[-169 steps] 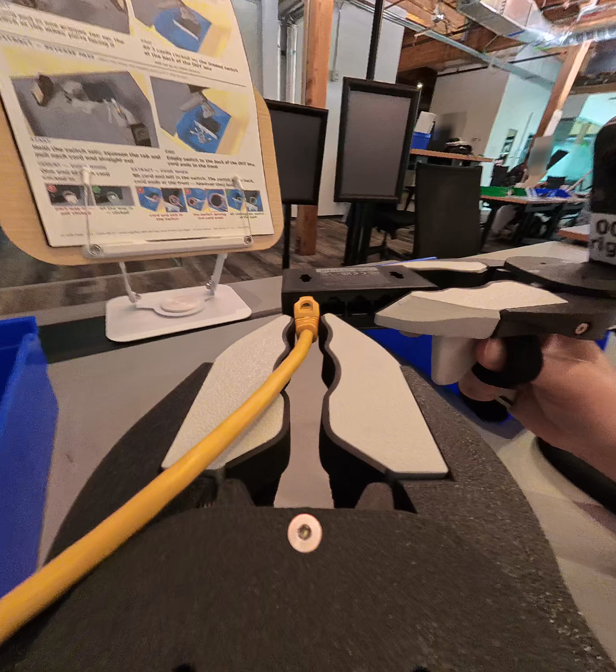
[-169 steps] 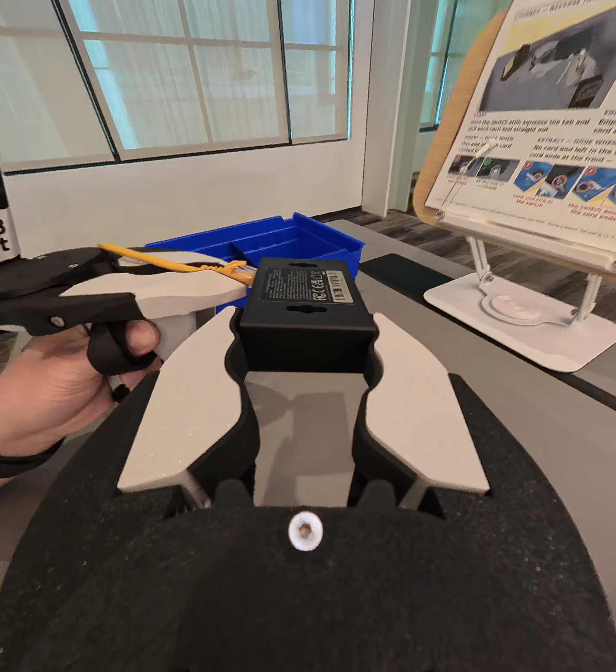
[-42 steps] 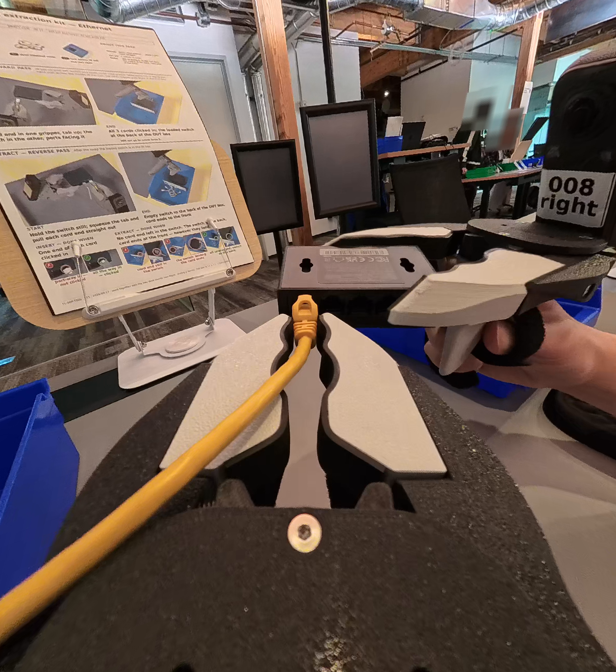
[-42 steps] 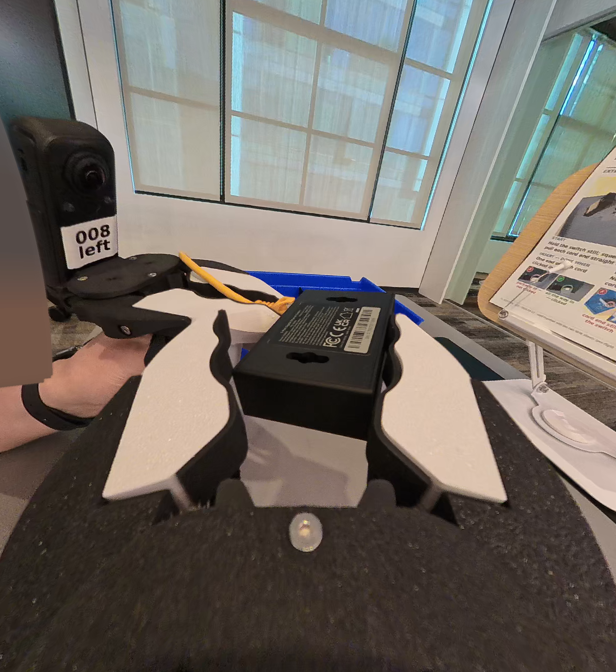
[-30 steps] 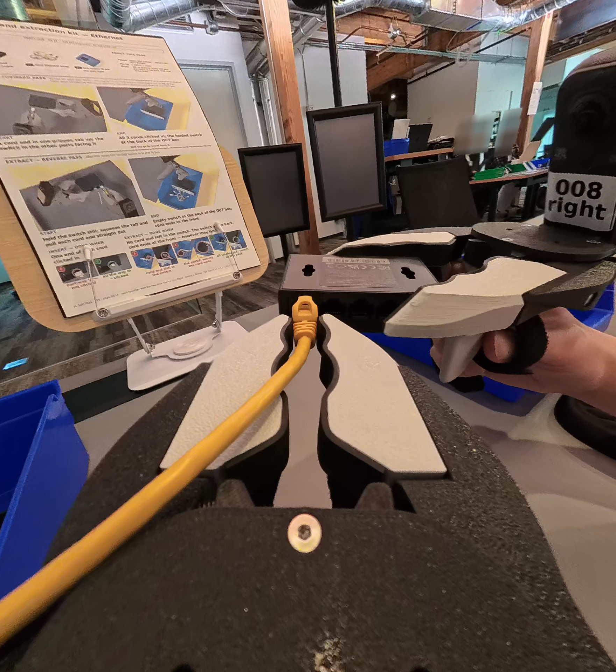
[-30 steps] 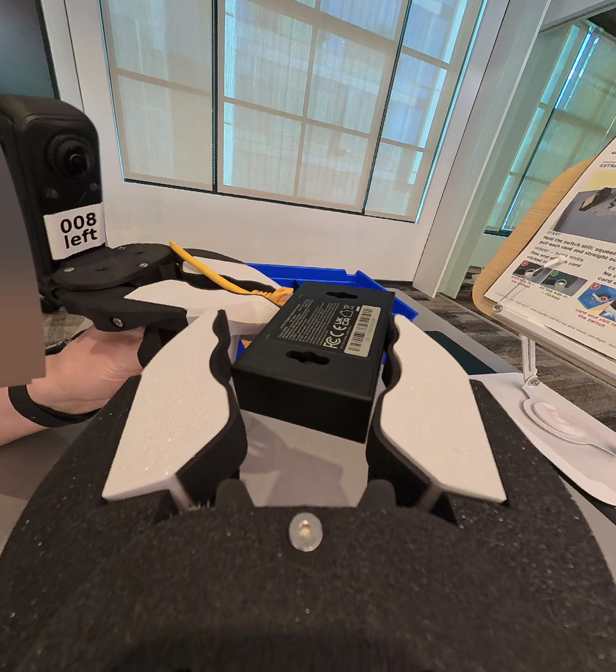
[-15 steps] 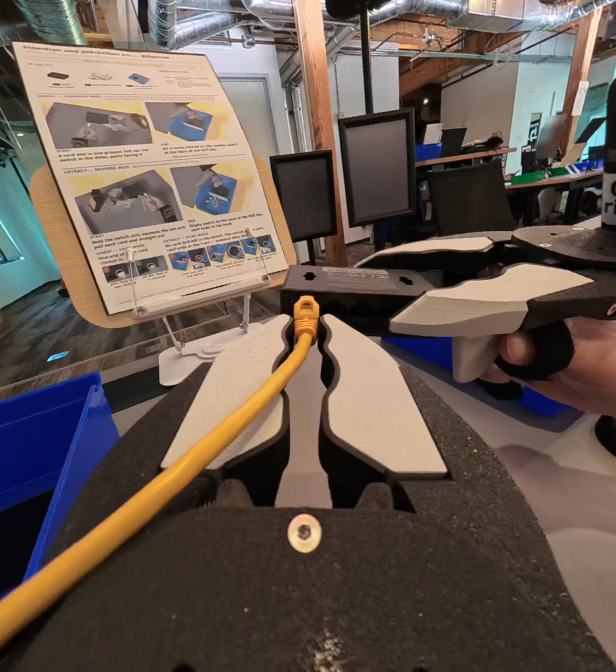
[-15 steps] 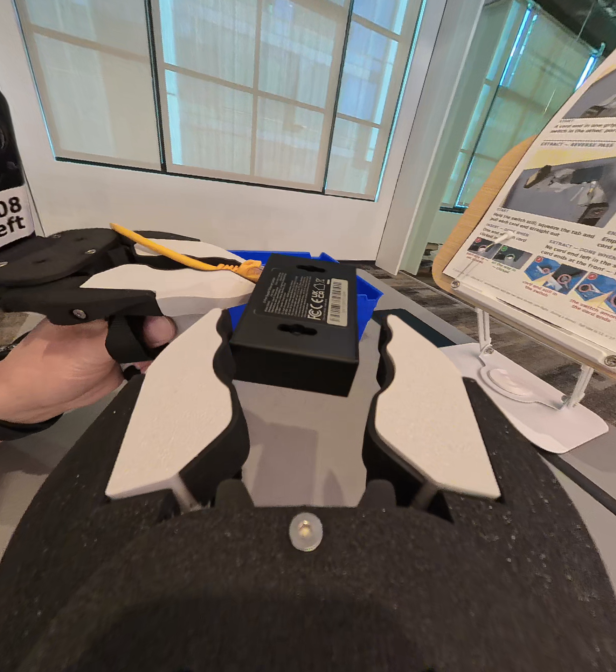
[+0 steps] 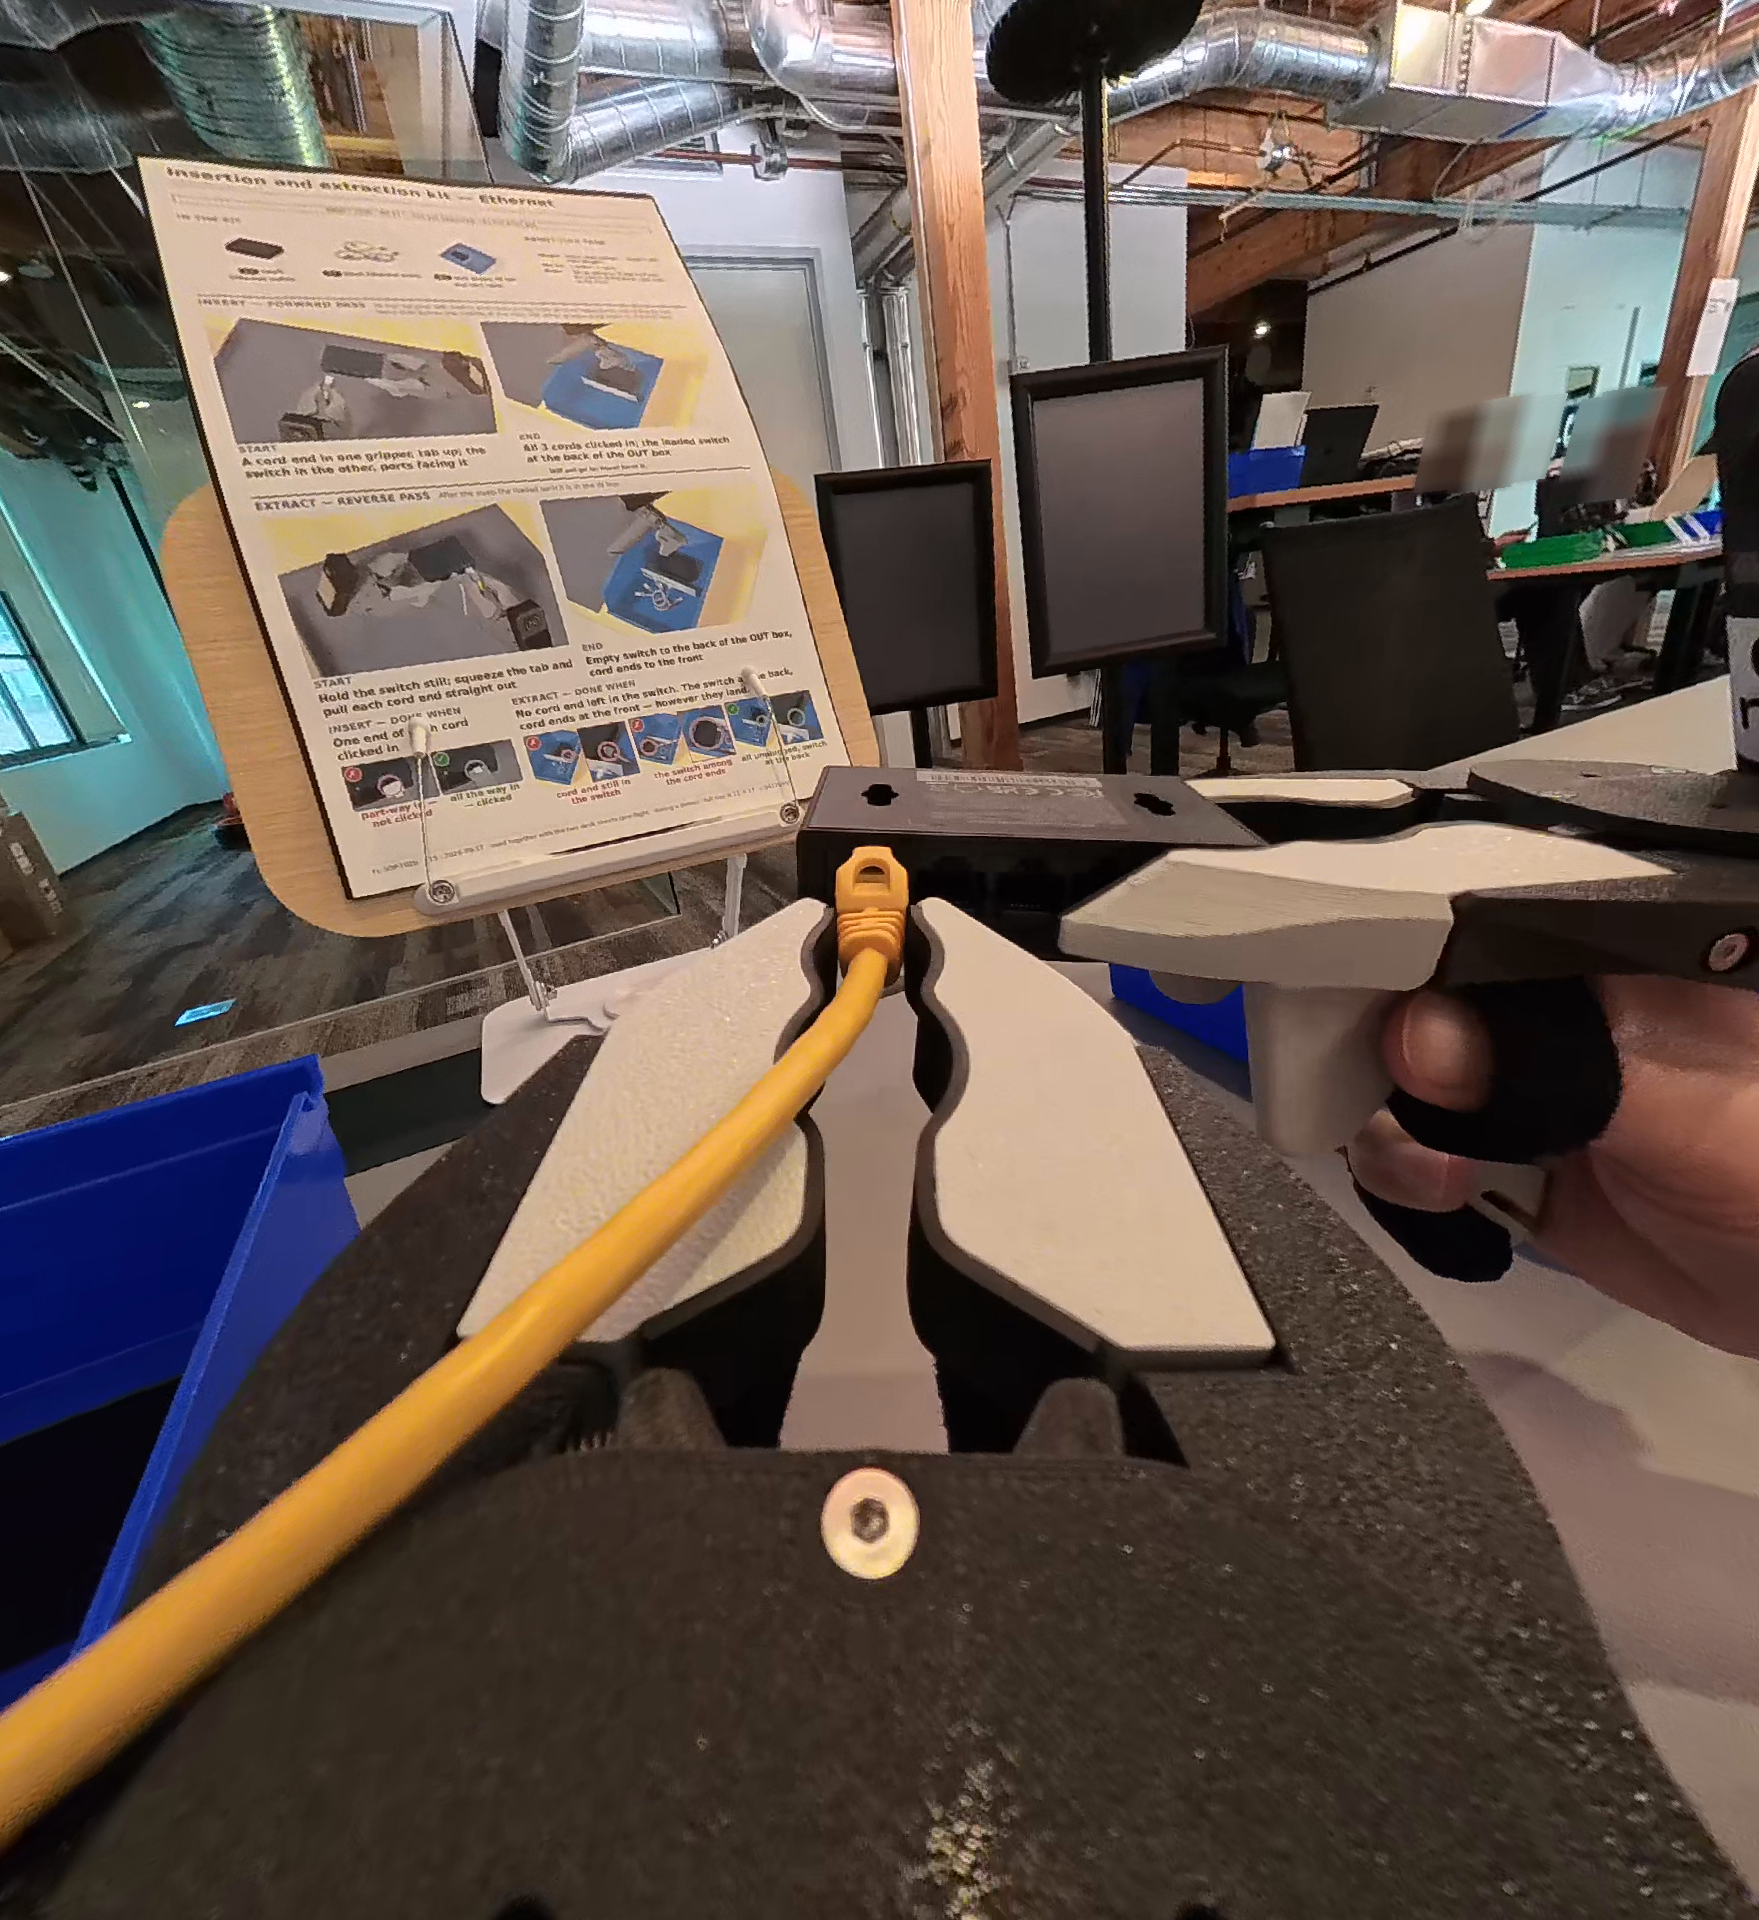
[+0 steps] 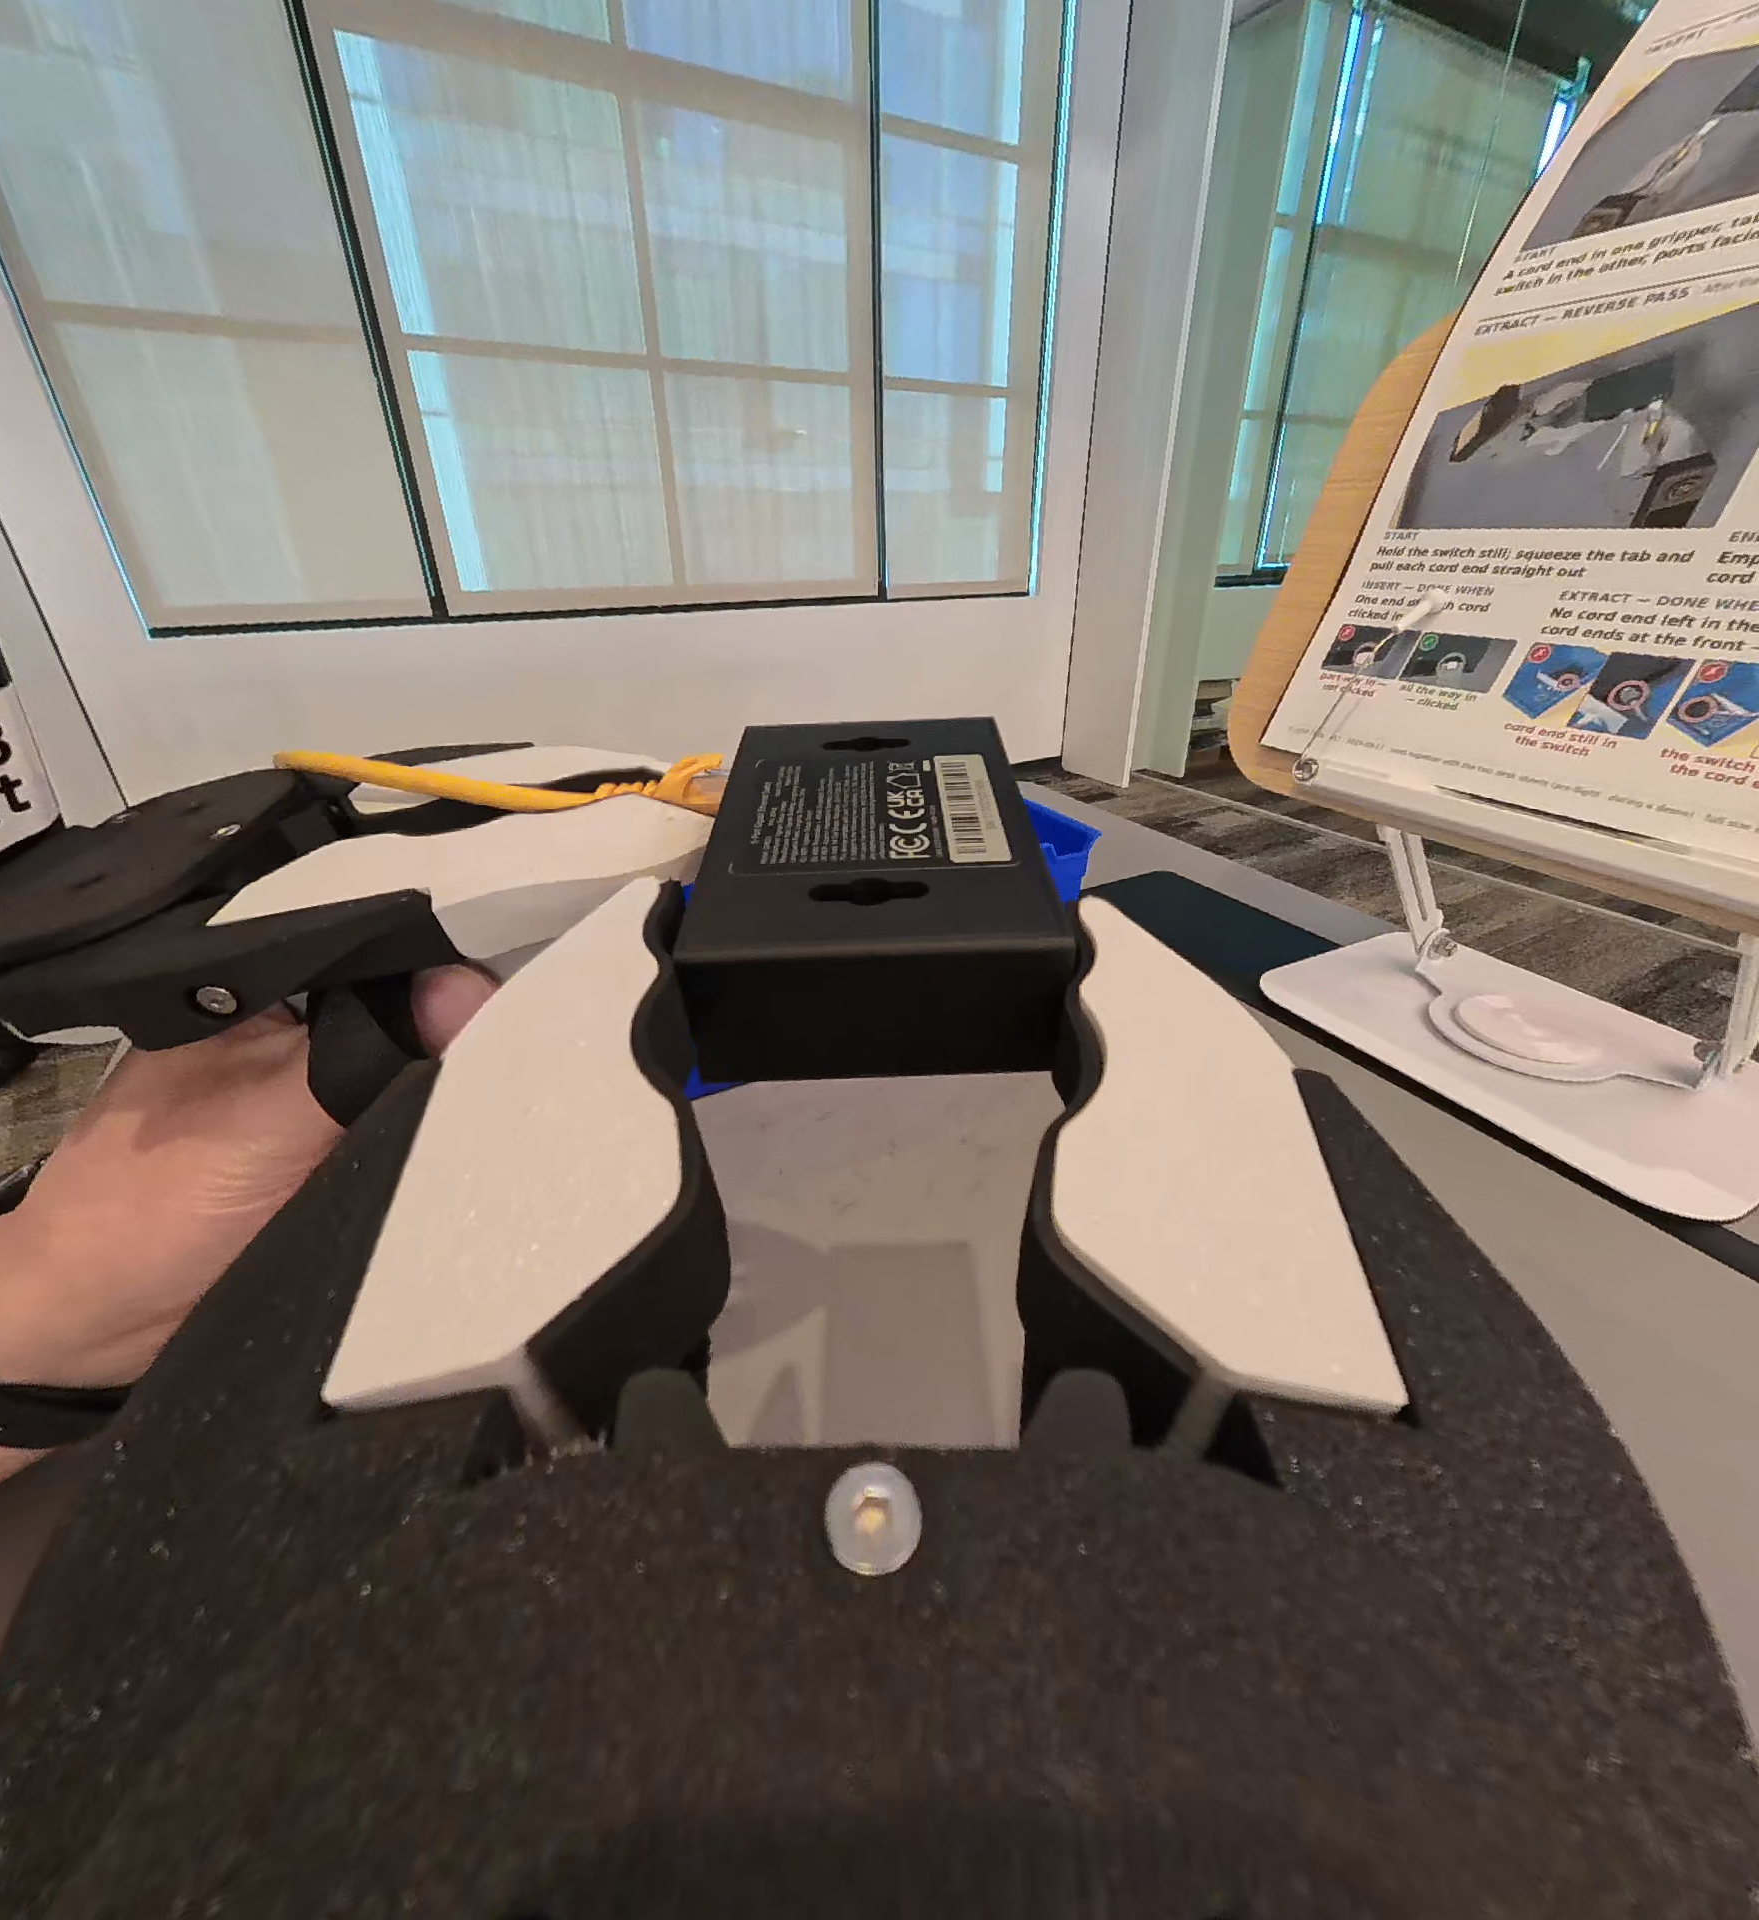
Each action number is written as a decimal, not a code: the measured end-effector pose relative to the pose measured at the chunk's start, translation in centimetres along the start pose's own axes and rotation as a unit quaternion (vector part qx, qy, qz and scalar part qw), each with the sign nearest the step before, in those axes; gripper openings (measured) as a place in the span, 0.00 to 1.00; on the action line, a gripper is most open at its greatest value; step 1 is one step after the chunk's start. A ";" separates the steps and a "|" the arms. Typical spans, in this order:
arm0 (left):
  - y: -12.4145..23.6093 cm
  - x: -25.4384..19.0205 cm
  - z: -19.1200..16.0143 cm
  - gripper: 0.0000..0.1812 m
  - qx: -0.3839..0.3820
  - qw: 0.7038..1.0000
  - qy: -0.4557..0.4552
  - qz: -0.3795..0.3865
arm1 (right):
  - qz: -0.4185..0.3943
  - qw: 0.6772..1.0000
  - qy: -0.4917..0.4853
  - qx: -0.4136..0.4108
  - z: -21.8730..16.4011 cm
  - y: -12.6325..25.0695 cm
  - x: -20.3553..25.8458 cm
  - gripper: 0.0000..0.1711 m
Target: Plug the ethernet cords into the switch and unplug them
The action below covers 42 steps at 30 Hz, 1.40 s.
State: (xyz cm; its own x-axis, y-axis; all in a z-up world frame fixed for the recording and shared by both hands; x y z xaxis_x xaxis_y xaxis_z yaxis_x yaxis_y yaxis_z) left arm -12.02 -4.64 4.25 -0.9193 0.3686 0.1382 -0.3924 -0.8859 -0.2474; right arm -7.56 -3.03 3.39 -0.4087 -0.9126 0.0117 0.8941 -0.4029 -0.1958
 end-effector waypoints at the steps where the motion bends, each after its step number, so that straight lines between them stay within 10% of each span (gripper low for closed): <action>1: 0.0 0.0 -0.1 0.07 0.002 1.000 0.001 0.000 | 0.001 1.000 -0.002 0.004 -0.1 0.0 -0.1 0.39; 12: -0.5 -0.6 -1.7 0.20 0.044 0.998 0.036 -0.015 | -0.011 0.999 0.005 0.042 -0.3 0.1 -1.7 0.38; 21: 0.5 -2.4 -6.9 0.20 0.173 0.971 0.148 -0.076 | -0.028 0.966 0.007 0.256 -3.2 -1.5 -5.8 0.38; 42: 6.0 -5.7 -4.8 0.16 0.173 0.968 0.109 -0.148 | -0.156 0.705 -0.087 0.686 -12.4 2.2 -12.8 0.38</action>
State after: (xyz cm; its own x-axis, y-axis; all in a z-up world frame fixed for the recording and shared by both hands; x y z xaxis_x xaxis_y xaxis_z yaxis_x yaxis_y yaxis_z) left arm -9.27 -10.73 -2.63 -0.7682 0.6372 -0.0615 -0.6397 -0.7602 0.1139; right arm -2.64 8.58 -9.31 -0.7032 -0.7109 -0.0124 0.1502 -0.1656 0.9747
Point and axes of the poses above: each gripper's, where its closed fingertips meet, y back along the fingers, z out of its top, x = y × z across the jaws, the point moved 1 cm from there along y, back along the fingers, and after that the axes turned 5 degrees about -x, right-handed, at the moved point
